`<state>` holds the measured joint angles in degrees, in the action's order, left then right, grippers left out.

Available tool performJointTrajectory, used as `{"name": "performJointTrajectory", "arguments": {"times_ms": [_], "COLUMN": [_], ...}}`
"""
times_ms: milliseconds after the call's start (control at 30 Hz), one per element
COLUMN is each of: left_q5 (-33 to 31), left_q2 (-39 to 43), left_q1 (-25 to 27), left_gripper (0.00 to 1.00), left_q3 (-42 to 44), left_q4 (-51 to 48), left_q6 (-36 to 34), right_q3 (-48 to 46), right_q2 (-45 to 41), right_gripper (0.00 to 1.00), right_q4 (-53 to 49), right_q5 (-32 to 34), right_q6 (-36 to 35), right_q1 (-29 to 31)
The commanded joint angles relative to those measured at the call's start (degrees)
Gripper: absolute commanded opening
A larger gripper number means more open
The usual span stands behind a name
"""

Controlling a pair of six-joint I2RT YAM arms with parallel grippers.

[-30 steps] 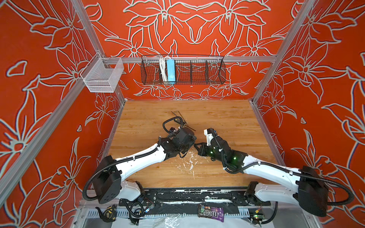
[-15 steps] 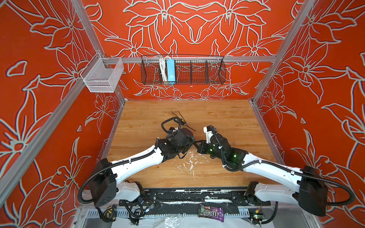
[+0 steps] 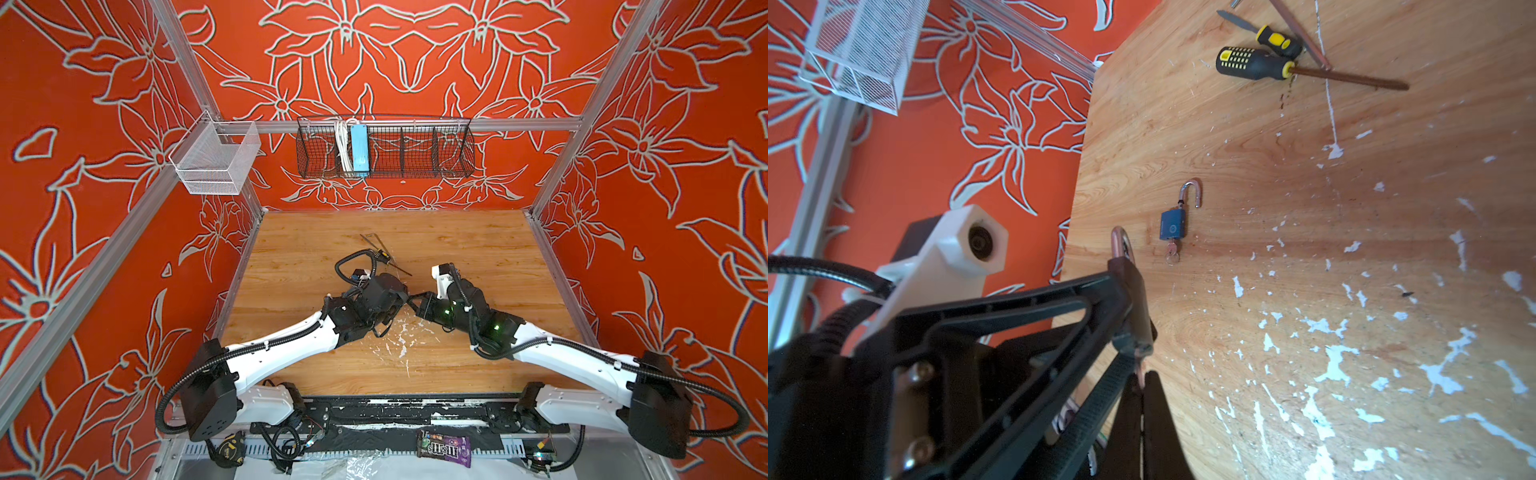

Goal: Unlock with the key
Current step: 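Insert the silver key into the dark padlock's keyhole with the right gripper, then release the key and draw the right gripper back from the padlock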

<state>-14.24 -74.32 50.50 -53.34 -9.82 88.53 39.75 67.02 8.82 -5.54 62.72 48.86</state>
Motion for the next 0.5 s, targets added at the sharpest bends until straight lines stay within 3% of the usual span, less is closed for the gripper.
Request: {"name": "performJointTrajectory", "arguments": {"times_ms": [0,467], "left_q5": [9.12,7.79], "left_q2": [0.18,0.39], "left_q1": [3.63,3.90], "left_gripper": [0.00,0.00], "left_q3": [0.59,1.32], "left_q4": [6.08,4.08], "left_q6": [1.82,3.21], "right_q3": [-0.15,-3.23], "right_q2": [-0.72,-2.67], "right_gripper": [0.00,0.00], "right_q4": [12.34,18.72], "right_q5": [-1.65,-1.93], "right_q6": [8.09,19.57], "right_q1": [-0.84,-0.90]}}
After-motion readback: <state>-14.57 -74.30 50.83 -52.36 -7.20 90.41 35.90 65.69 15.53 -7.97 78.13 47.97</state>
